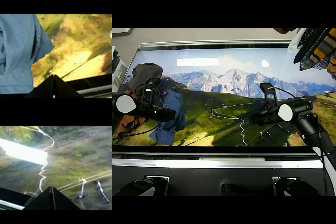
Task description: Fold the clothes and pants, and hang the long-sleeved shirts on hangers.
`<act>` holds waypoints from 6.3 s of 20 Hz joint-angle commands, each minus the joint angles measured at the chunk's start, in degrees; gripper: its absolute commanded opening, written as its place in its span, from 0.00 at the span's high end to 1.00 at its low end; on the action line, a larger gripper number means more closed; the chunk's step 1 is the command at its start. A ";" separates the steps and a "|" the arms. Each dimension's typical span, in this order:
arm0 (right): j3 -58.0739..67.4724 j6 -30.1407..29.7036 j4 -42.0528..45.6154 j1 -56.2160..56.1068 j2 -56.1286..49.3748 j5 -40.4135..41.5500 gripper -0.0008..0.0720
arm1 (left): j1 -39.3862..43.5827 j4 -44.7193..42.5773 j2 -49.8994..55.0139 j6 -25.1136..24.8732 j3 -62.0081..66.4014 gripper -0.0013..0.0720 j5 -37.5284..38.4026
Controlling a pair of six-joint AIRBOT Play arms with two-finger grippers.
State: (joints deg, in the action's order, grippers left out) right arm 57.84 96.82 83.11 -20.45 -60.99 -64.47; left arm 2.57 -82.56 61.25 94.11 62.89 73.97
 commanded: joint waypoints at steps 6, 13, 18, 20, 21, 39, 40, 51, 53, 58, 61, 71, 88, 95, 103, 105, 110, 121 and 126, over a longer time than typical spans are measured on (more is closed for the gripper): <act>0.04 0.00 0.00 -0.07 0.04 -0.02 0.95 | 0.02 0.00 -0.04 -0.02 -0.02 0.95 0.00; 0.04 0.00 0.00 -0.07 0.04 -0.02 0.95 | 0.02 0.00 -0.04 -0.02 -0.02 0.95 0.00; 0.04 0.02 -0.02 -0.07 0.04 0.00 0.95 | 0.02 0.00 0.04 -0.02 -0.02 0.95 -0.11; 0.04 0.00 0.00 -0.07 0.04 0.02 0.95 | 0.02 0.00 0.24 -0.02 -0.02 0.95 -0.11; 0.04 0.02 -0.02 -0.07 0.04 0.31 0.95 | 0.00 -0.61 0.46 -0.02 -0.02 0.91 -0.37; 0.17 2.91 0.39 -0.07 1.11 -5.16 0.95 | -3.13 11.58 21.05 -4.35 -1.07 0.96 -14.49; 0.17 3.54 1.01 -0.04 2.03 -5.66 0.95 | -0.20 16.11 21.05 -5.51 0.00 0.96 -14.75; -0.09 14.12 17.53 -0.04 16.48 -14.73 0.95 | 31.91 25.86 36.63 12.92 13.18 0.96 -42.56; -0.74 20.92 18.69 0.33 16.52 -12.26 0.87 | 29.94 25.86 37.51 12.90 14.67 0.79 -41.00; -0.79 38.99 8.57 19.15 15.04 -5.99 0.79 | 13.90 23.30 28.26 3.32 15.58 0.14 -24.68; -2.10 12.57 -15.04 33.00 7.82 -4.83 0.60 | 3.50 21.46 22.60 -2.49 15.56 0.14 -16.85; -14.99 -25.57 -41.38 17.42 -17.38 0.57 0.41 | -13.75 21.49 21.35 -4.63 15.56 0.16 -7.32; -14.99 -30.34 -52.46 13.42 -25.40 -0.07 0.95 | -19.06 36.35 30.14 -14.91 3.26 0.16 -8.22; -14.99 -29.92 -52.98 13.40 -21.05 0.48 0.95 | -13.18 42.56 38.21 -19.17 2.49 0.16 -12.11; -14.40 -29.05 -51.47 13.42 -16.13 2.19 0.95 | -12.15 43.78 37.97 -19.17 5.57 0.96 -13.66; -10.80 -25.70 -45.46 13.42 -11.85 3.80 0.95 | -13.73 43.74 34.58 -19.17 9.97 0.96 -11.45; 10.84 -8.37 -11.74 13.42 2.19 4.46 0.95 | -19.74 36.79 18.73 -13.75 24.90 0.96 -9.75; 34.34 -2.95 -4.24 13.42 25.81 -3.06 0.95 | -24.39 13.31 -17.97 0.50 34.86 0.96 -8.72; 34.32 0.87 -4.79 13.40 19.87 -3.82 0.95 | -24.26 12.90 -17.29 0.46 32.46 0.96 -6.29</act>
State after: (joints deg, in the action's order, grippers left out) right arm 91.77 95.00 78.04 -7.07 -38.37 -67.37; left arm -21.67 -67.96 44.29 94.26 96.79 66.63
